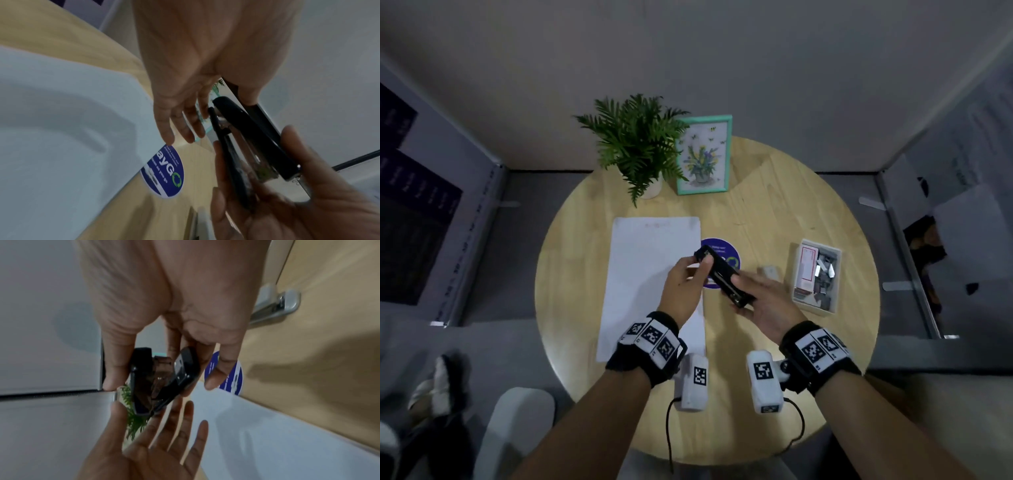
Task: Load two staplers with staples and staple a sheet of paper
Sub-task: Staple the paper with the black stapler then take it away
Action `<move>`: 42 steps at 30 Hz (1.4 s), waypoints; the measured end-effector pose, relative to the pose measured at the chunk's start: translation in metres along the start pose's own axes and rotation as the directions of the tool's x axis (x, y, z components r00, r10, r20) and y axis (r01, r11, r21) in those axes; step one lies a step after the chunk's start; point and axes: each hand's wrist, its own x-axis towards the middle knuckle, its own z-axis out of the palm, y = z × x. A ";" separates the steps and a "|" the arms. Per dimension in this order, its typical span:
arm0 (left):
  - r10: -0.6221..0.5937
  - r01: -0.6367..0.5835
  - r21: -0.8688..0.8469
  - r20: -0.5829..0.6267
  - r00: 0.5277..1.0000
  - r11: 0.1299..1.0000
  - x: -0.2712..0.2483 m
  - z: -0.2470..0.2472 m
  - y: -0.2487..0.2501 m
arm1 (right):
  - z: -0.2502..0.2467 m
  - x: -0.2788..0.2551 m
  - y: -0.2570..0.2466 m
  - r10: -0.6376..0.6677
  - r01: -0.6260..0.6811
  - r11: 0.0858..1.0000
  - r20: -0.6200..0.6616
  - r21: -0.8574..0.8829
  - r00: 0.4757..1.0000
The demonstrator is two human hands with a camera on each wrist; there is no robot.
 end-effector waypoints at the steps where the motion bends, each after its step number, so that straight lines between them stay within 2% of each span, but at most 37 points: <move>1: 0.016 -0.016 0.000 -0.004 1.000 1.000 0.002 -0.008 0.002 | 0.009 0.001 0.002 0.016 -0.015 0.999 0.036 -0.031 0.999; 4: 0.092 -0.091 0.015 -0.015 0.996 0.996 0.009 -0.033 0.008 | 0.042 0.008 0.009 0.085 -0.068 0.990 0.137 -0.123 0.987; 6: 0.131 -0.132 0.072 0.025 0.991 0.989 0.017 -0.052 0.008 | 0.064 0.017 0.014 0.128 -0.096 0.974 0.150 -0.203 0.980; 8: 0.142 -0.152 0.121 0.088 0.986 0.981 0.027 -0.072 0.007 | 0.085 0.030 0.019 0.145 -0.111 0.947 0.093 -0.302 0.985; 10: 0.119 -0.137 0.166 0.112 0.987 0.977 0.044 -0.093 0.006 | 0.103 0.046 0.027 0.127 -0.129 0.930 -0.029 -0.343 0.992; 13: 0.059 -0.062 0.252 0.020 0.998 0.966 0.086 -0.127 -0.004 | 0.122 0.076 0.041 0.053 -0.134 0.903 -0.203 -0.407 0.978; 15: -0.001 0.022 0.303 -0.070 0.998 0.953 0.116 -0.147 -0.010 | 0.131 0.094 0.049 -0.004 -0.137 0.838 -0.258 -0.527 0.966; 18: -0.090 0.164 0.449 -0.182 0.979 0.878 0.152 -0.169 -0.018 | 0.140 0.111 0.059 -0.068 -0.157 0.720 -0.293 -0.676 0.954; 20: -0.143 0.220 0.455 -0.198 0.970 0.863 0.167 -0.177 -0.021 | 0.140 0.119 0.068 -0.098 -0.171 0.657 -0.309 -0.734 0.946; 26: -0.220 0.266 0.392 -0.160 0.962 0.881 0.183 -0.169 -0.020 | 0.145 0.123 0.084 -0.216 -0.196 0.519 -0.349 -0.832 0.912; 28: -0.247 0.283 0.372 -0.141 0.959 0.884 0.187 -0.165 -0.020 | 0.146 0.125 0.085 -0.200 -0.220 0.536 -0.375 -0.815 0.905; 32: -0.249 0.253 0.362 -0.058 0.967 0.897 0.194 -0.166 -0.021 | 0.147 0.129 0.082 -0.167 -0.240 0.586 -0.404 -0.774 0.899; 34: -0.230 0.233 0.381 -0.053 0.972 0.895 0.193 -0.167 -0.020 | 0.147 0.129 0.080 -0.162 -0.241 0.589 -0.405 -0.771 0.900; 38: -0.036 0.065 0.468 -0.072 0.997 0.882 0.184 -0.166 -0.018 | 0.147 0.125 0.076 -0.126 -0.247 0.622 -0.406 -0.743 0.905; 42: 0.094 -0.083 0.428 -0.006 0.996 0.900 0.160 -0.171 -0.016 | 0.150 0.106 0.061 -0.168 -0.171 0.736 -0.423 -0.655 0.891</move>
